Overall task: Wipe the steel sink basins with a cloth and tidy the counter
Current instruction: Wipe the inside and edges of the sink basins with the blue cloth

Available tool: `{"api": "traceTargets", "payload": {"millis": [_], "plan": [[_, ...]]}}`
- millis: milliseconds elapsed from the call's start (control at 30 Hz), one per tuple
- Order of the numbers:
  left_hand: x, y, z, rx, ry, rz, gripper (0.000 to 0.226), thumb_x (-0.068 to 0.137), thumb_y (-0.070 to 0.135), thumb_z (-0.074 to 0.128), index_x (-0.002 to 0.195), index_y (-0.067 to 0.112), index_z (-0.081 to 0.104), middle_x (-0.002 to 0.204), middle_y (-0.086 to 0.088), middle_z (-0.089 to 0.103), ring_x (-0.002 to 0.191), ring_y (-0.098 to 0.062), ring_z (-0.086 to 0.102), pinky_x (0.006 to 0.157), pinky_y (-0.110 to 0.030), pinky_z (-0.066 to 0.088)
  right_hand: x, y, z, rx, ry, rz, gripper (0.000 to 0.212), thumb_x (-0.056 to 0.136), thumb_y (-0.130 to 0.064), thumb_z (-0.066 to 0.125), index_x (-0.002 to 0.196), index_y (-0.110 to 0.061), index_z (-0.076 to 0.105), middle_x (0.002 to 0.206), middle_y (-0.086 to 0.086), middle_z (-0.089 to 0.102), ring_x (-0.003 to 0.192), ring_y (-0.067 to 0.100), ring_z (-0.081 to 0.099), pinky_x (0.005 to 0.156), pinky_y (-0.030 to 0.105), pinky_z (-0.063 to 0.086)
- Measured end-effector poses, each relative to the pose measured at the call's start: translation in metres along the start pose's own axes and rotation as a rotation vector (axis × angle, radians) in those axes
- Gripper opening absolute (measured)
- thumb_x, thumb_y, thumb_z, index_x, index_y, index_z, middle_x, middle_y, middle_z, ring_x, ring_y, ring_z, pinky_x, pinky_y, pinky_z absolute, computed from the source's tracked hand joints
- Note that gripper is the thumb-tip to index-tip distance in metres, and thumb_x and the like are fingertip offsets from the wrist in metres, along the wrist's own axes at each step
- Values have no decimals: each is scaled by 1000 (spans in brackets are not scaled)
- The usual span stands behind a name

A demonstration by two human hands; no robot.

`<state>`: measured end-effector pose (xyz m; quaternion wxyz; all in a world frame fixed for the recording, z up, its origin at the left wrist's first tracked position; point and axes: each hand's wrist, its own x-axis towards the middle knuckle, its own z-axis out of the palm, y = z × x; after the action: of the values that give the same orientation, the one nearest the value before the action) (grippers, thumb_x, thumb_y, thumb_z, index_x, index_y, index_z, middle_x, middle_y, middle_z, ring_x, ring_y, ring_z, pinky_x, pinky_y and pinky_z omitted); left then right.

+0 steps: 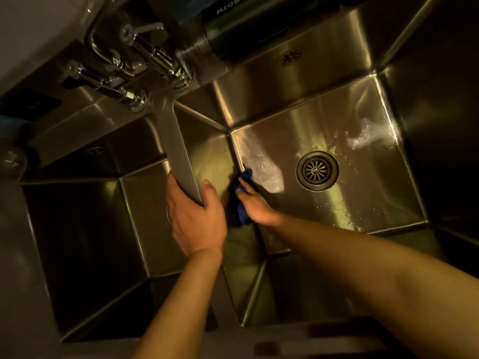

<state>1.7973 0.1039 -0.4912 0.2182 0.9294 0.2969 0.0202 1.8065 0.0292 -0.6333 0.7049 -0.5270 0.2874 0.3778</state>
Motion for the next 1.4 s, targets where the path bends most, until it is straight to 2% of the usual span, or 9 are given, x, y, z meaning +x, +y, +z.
{"api": "traceTargets", "payload": {"millis": [267, 400, 567, 800, 900, 1000, 1133, 1300, 1400], "plan": [[0, 1, -3, -9, -13, -26, 73, 90, 66, 48, 155, 40, 26, 154, 7, 47, 137, -26, 51, 106, -49, 43, -78, 75, -3, 103, -78, 365, 26, 107, -29, 46, 129, -39, 56, 78, 4, 58, 65, 17, 58, 55, 28, 47], [2, 1, -2, -6, 7, -34, 72, 92, 67, 41, 155, 36, 30, 156, 3, 46, 139, -30, 49, 107, -49, 42, -64, 27, 14, 44, -11, 206, 24, 104, -14, 52, 126, -11, 60, 98, 14, 60, 86, 25, 60, 72, 28, 48], [1, 1, -2, 1, 19, -43, 72, 93, 68, 34, 156, 33, 30, 158, 1, 43, 141, -31, 46, 109, -49, 40, -44, -84, 28, 283, -160, 29, 50, 99, -14, 58, 145, -33, 49, 133, 3, 62, 121, 25, 60, 110, 42, 45], [2, 2, -3, -3, 2, -35, 69, 95, 69, 31, 156, 38, 27, 155, 2, 46, 137, -30, 50, 103, -53, 44, -5, -148, 36, 181, -141, -246, 61, 93, -5, 62, 149, -26, 49, 116, -8, 66, 100, 3, 66, 91, 22, 54], [1, 3, -4, -4, -3, -26, 68, 94, 70, 34, 154, 38, 30, 151, 0, 50, 134, -32, 53, 103, -55, 47, -2, -116, 24, 178, -102, -119, 50, 99, -8, 59, 145, -26, 51, 95, -4, 70, 70, 4, 67, 63, 19, 53], [2, 3, -3, 4, 4, -32, 67, 92, 68, 40, 152, 38, 34, 147, -1, 54, 131, -33, 55, 101, -54, 48, -9, -70, 15, 131, -31, 58, 40, 101, -12, 57, 139, -25, 57, 102, 14, 71, 83, 24, 65, 76, 35, 54], [2, 3, -3, 26, 10, -30, 64, 93, 66, 43, 149, 37, 36, 142, -2, 56, 127, -34, 57, 96, -52, 47, -29, -18, 4, 208, -66, 286, 14, 106, -17, 49, 103, -28, 58, 51, -3, 55, 37, 6, 51, 37, 18, 39], [2, 6, -7, 52, 23, -6, 74, 90, 62, 48, 155, 32, 28, 154, -2, 43, 137, -35, 48, 104, -57, 45, -37, -22, -17, 55, -81, 229, 11, 92, -16, 65, 101, -22, 65, 98, 1, 69, 86, 17, 66, 88, 39, 57], [-2, 9, -9, 115, -18, 165, 81, 89, 53, 51, 160, 26, 22, 166, -5, 27, 151, -29, 31, 115, -53, 36, -37, -56, -31, 95, -22, 120, 23, 90, -17, 68, 113, -14, 67, 113, 14, 71, 95, 24, 67, 92, 41, 56]]}}
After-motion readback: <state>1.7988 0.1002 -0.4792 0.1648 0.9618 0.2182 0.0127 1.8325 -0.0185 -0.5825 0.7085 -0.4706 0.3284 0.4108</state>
